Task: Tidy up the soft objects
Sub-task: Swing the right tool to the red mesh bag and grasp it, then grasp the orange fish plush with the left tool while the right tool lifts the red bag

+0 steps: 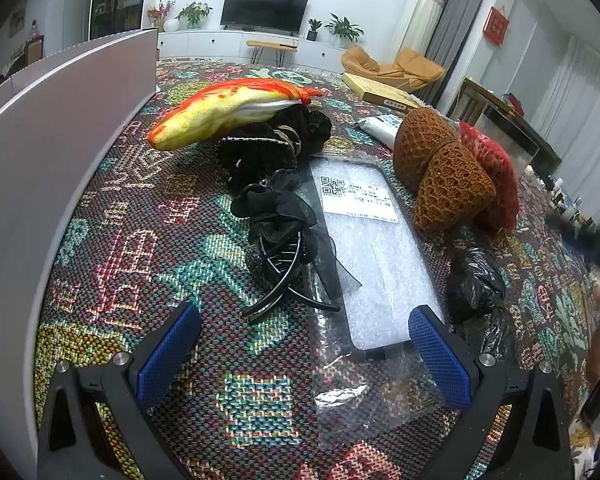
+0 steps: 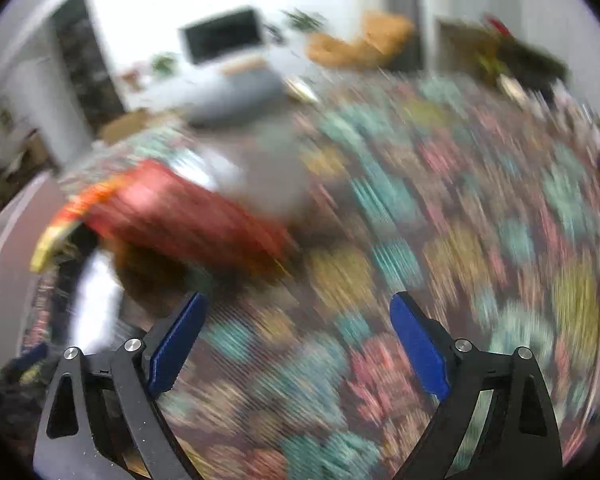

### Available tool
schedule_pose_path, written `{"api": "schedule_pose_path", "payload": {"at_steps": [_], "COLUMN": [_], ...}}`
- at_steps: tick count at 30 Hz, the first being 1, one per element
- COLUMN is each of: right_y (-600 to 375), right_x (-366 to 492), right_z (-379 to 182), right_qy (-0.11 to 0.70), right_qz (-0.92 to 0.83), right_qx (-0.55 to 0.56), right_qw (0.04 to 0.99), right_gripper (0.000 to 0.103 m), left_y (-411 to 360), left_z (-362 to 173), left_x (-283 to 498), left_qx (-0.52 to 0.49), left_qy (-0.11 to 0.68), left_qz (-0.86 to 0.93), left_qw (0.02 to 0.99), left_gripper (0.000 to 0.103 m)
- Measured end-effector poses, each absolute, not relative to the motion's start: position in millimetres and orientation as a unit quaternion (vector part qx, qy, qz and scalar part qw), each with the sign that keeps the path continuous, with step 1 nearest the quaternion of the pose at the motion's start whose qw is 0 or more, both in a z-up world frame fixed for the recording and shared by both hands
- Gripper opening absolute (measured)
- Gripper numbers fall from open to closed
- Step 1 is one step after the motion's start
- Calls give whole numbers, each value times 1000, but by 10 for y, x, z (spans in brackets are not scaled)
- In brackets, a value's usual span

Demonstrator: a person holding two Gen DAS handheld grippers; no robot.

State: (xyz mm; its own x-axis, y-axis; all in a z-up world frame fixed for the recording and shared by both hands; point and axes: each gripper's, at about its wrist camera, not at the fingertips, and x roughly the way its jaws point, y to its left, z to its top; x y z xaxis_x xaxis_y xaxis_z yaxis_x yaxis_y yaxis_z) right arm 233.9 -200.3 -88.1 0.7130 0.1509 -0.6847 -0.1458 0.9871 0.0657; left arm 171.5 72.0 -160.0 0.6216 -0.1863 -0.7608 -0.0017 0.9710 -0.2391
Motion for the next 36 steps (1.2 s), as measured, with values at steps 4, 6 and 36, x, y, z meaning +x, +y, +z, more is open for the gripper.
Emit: {"api": "schedule_pose_path", "payload": {"at_steps": [4, 6, 36], "right_y": [-1480, -1394, -3315], "right_x": [2670, 2768, 2972], "right_z": [-916, -964, -1176], "right_qy": [375, 378, 458], "right_qz": [112, 124, 20], "right_qx": [-119, -128, 272], "right_qw": [912, 909, 846], "right_gripper": [93, 82, 73], "left_y": [632, 637, 761], "left_z": [-1597, -1600, -1592], "left_x": [1753, 1762, 1688], "left_qx": [-106, -107, -112], "left_qy": [433, 432, 431], "left_qz": [-49, -50, -52], "left_qw": [894, 894, 894], "left_gripper": [103, 103, 103]}}
